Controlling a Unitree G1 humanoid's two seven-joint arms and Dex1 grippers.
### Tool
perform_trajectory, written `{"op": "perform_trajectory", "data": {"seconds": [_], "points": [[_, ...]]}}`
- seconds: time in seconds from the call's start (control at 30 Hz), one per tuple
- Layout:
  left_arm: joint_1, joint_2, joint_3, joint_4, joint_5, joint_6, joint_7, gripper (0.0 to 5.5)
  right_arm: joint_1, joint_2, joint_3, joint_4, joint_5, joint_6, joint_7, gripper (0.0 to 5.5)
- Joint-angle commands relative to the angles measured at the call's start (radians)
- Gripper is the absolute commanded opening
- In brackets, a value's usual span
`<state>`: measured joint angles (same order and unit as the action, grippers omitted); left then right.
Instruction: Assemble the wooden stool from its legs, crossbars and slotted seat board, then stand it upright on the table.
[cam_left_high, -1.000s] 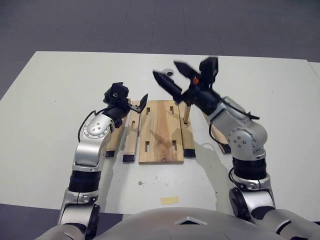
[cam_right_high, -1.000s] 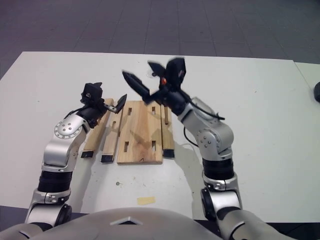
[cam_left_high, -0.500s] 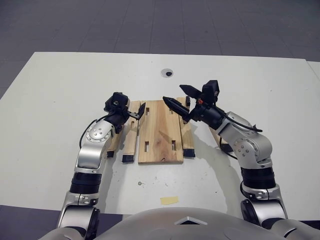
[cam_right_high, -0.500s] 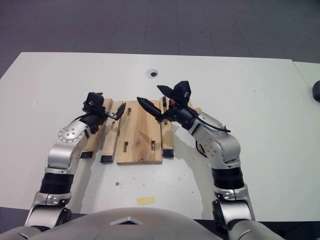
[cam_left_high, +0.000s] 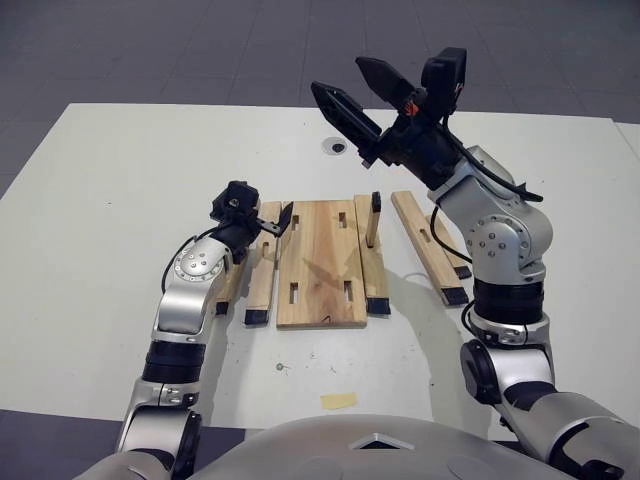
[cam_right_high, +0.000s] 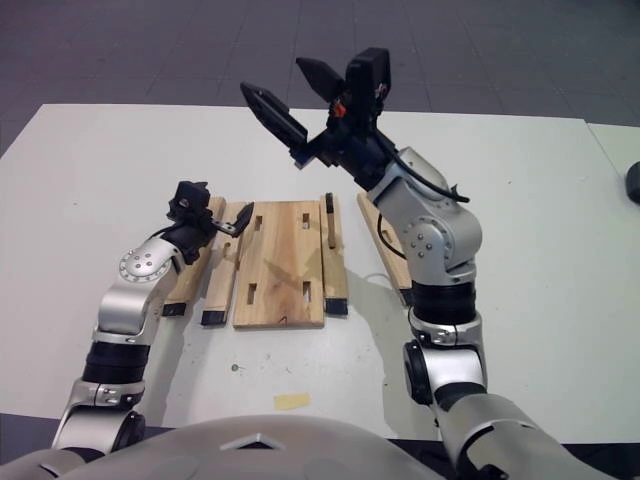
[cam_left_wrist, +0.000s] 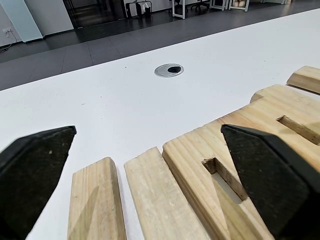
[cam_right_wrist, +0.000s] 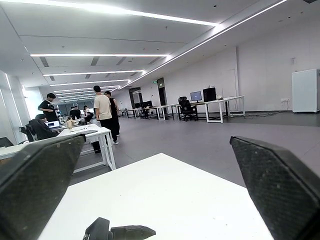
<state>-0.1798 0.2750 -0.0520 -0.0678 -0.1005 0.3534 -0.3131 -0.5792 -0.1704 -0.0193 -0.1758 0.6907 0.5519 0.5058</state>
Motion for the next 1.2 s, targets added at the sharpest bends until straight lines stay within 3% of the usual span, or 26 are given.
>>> {"op": "perform_trajectory", "data": {"seconds": [0.03,0.1,0.17,0.3,0.43,0.6,1.0,1.2], "points": [[-0.021,-0.004,-0.016,0.049,0.017,-0.022,-0.012,5.4,0.013,-0.009,-0.032,0.085,0.044,0.025,0.069,5.37],[-0.03,-0.009,-0.027,0.103,0.025,-0.04,-0.015,5.4,0.079,-0.035,-0.091,0.15,0.115,0.069,0.136,5.18],[-0.023,-0.012,-0.032,0.145,0.032,-0.059,-0.013,5.4,0.143,-0.083,-0.073,0.231,0.076,0.052,0.219,5.39],[-0.033,-0.018,-0.02,0.198,0.024,-0.071,-0.026,5.4,0.254,-0.184,0.067,0.365,-0.242,-0.2,0.238,5.39],[-0.023,-0.012,-0.012,0.199,0.021,-0.071,-0.037,5.4,0.281,-0.13,-0.001,0.368,-0.272,-0.334,0.178,5.39],[-0.03,-0.002,0.002,0.204,0.022,-0.067,-0.049,5.4,0.31,-0.078,-0.068,0.271,-0.209,-0.364,0.142,5.39],[-0.029,0.001,0.006,0.184,0.033,-0.071,-0.051,5.4,0.506,-0.012,0.01,-0.133,-0.289,-0.271,-0.094,5.39],[-0.017,0.003,0.005,0.165,0.033,-0.067,-0.05,5.4,0.52,0.006,0.085,-0.27,-0.289,0.012,-0.253,5.39]]}}
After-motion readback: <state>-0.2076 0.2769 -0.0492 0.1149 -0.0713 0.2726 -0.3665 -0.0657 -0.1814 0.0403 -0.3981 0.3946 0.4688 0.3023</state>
